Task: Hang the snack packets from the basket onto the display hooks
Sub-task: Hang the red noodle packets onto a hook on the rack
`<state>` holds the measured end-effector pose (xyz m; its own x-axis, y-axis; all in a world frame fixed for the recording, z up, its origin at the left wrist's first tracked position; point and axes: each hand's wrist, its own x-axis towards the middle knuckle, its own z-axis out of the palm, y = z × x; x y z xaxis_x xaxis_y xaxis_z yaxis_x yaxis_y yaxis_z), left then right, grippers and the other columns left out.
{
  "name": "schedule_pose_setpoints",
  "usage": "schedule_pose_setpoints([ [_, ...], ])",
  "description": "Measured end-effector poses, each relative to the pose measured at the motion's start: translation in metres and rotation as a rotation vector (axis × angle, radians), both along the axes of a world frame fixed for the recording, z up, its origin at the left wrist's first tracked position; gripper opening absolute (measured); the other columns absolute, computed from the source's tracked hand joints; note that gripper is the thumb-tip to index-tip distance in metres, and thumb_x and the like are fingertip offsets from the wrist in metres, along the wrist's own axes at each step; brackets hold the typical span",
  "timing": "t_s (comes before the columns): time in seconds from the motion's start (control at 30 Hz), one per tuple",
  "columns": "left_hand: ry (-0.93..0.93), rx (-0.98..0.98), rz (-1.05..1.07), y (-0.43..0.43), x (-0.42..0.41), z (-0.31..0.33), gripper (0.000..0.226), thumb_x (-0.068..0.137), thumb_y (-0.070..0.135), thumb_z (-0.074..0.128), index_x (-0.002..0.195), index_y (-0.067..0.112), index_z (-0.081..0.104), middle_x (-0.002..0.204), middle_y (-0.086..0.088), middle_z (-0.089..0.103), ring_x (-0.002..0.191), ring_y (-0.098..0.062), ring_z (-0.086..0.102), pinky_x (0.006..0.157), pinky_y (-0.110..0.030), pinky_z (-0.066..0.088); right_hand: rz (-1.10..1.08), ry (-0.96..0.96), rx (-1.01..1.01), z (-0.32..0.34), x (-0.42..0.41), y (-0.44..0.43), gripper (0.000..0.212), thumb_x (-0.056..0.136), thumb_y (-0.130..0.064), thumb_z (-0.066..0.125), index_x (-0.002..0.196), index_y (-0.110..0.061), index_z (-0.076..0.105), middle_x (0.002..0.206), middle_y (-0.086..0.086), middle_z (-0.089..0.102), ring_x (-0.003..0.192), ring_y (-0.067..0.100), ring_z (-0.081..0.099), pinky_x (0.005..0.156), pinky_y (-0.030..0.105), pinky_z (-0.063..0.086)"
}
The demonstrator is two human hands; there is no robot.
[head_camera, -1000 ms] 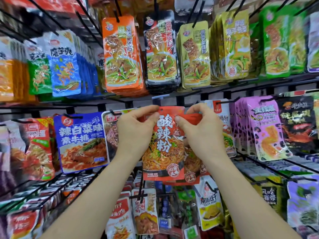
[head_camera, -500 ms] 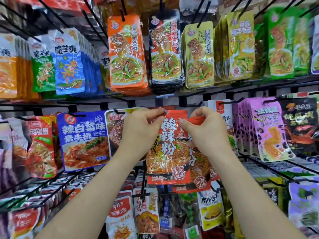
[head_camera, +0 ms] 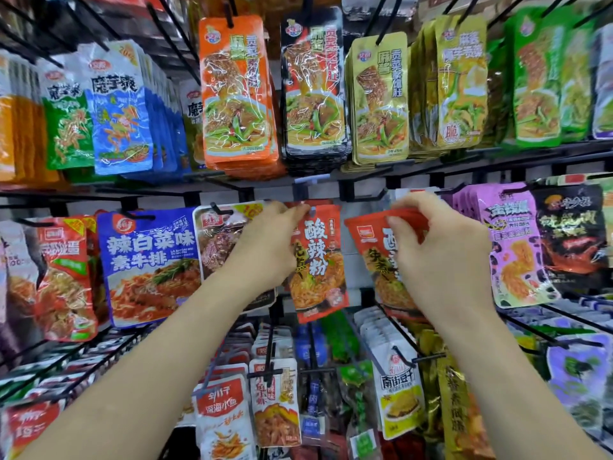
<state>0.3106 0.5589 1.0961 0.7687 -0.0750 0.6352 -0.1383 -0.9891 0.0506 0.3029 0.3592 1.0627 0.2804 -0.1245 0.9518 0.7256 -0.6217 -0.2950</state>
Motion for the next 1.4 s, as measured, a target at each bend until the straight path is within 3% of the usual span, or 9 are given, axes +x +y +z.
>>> schedule_pose_setpoints([
  [0.1,-0.03,0.171,0.091,-0.002,0.008,-0.001,0.079,0.078,-0.005,0.058,0.148,0.018,0.029,0.13,-0.013,0.043,0.115,-0.036,0.05,0.085,-0.042,0.046,0.308,0.145,0.235,-0.003,-0.002,0.002,0.013,0.086,-0.012,0.072,0.083,-0.023,0.066,0.072,-0.014,0.066,0.067,0.017,0.068,0.057,0.039,0.058],
  [0.2,-0.145,0.307,0.145,0.002,0.012,-0.002,0.076,0.071,-0.005,0.062,0.14,0.018,0.041,0.119,-0.013,0.053,0.105,-0.037,0.056,0.08,-0.044,0.046,0.583,0.372,0.498,-0.005,-0.001,0.005,0.02,0.084,-0.009,0.073,0.076,-0.024,0.064,0.079,-0.003,0.063,0.062,0.01,0.069,0.046,0.027,0.056],
  [0.47,-0.426,0.469,0.084,0.007,0.009,-0.008,0.036,0.051,0.0,0.078,0.083,0.009,0.065,0.083,-0.009,0.06,0.076,-0.032,0.058,0.063,-0.035,0.038,0.595,0.462,0.586,-0.01,0.005,0.007,0.016,0.082,-0.014,0.075,0.075,-0.022,0.063,0.077,0.0,0.062,0.047,0.002,0.056,0.037,0.018,0.043],
  [0.67,-0.163,0.633,0.137,0.006,0.016,-0.025,0.033,0.061,0.021,0.075,0.094,0.02,0.073,0.118,-0.019,0.064,0.109,-0.036,0.057,0.093,-0.043,0.04,0.61,0.51,0.624,-0.013,0.006,0.01,0.015,0.083,-0.015,0.075,0.078,-0.022,0.062,0.083,0.002,0.06,0.047,0.004,0.06,0.039,0.02,0.047],
  [0.8,-0.135,0.688,0.179,0.002,0.022,-0.025,0.048,0.076,0.019,0.029,0.096,0.018,0.072,0.119,-0.025,0.063,0.109,-0.038,0.058,0.098,-0.048,0.043,0.642,0.539,0.663,-0.015,0.009,0.013,0.014,0.083,-0.014,0.074,0.08,-0.02,0.062,0.087,0.002,0.06,0.053,0.008,0.066,0.041,0.022,0.051],
  [0.97,-0.105,0.696,0.207,0.006,0.029,-0.018,0.045,0.078,0.018,0.032,0.085,0.016,0.076,0.109,-0.021,0.068,0.105,-0.036,0.06,0.103,-0.052,0.04,0.723,0.615,0.735,-0.014,0.012,0.017,0.015,0.082,-0.013,0.075,0.081,-0.017,0.06,0.089,0.002,0.059,0.071,0.017,0.068,0.042,0.021,0.051],
  [1.07,-0.108,0.349,0.042,-0.002,0.016,-0.017,0.022,0.079,0.009,0.057,0.092,0.013,0.075,0.109,-0.011,0.07,0.104,-0.032,0.061,0.1,-0.044,0.044,0.743,0.648,0.764,-0.012,0.01,0.017,0.018,0.081,-0.013,0.076,0.082,-0.015,0.058,0.088,0.002,0.058,0.07,0.017,0.066,0.041,0.021,0.05],
  [1.23,0.104,-0.905,-0.515,-0.022,-0.029,-0.022,0.02,0.098,0.02,0.05,0.111,0.022,0.065,0.091,0.003,0.074,0.086,-0.02,0.07,0.078,-0.039,0.056,0.739,0.671,0.751,-0.009,0.007,0.02,0.021,0.078,-0.016,0.079,0.082,-0.016,0.058,0.082,0.0,0.061,0.051,0.008,0.062,0.041,0.02,0.046],
  [1.4,-0.023,-0.991,-0.506,-0.033,-0.031,-0.034,0.013,0.078,0.025,0.078,0.087,0.026,0.069,0.081,0.009,0.075,0.074,-0.011,0.072,0.068,-0.032,0.06,0.906,0.736,0.681,-0.008,0.004,0.026,0.013,0.088,-0.02,0.068,0.096,-0.011,0.063,0.09,0.006,0.062,0.068,0.016,0.066,0.042,0.02,0.049],
])
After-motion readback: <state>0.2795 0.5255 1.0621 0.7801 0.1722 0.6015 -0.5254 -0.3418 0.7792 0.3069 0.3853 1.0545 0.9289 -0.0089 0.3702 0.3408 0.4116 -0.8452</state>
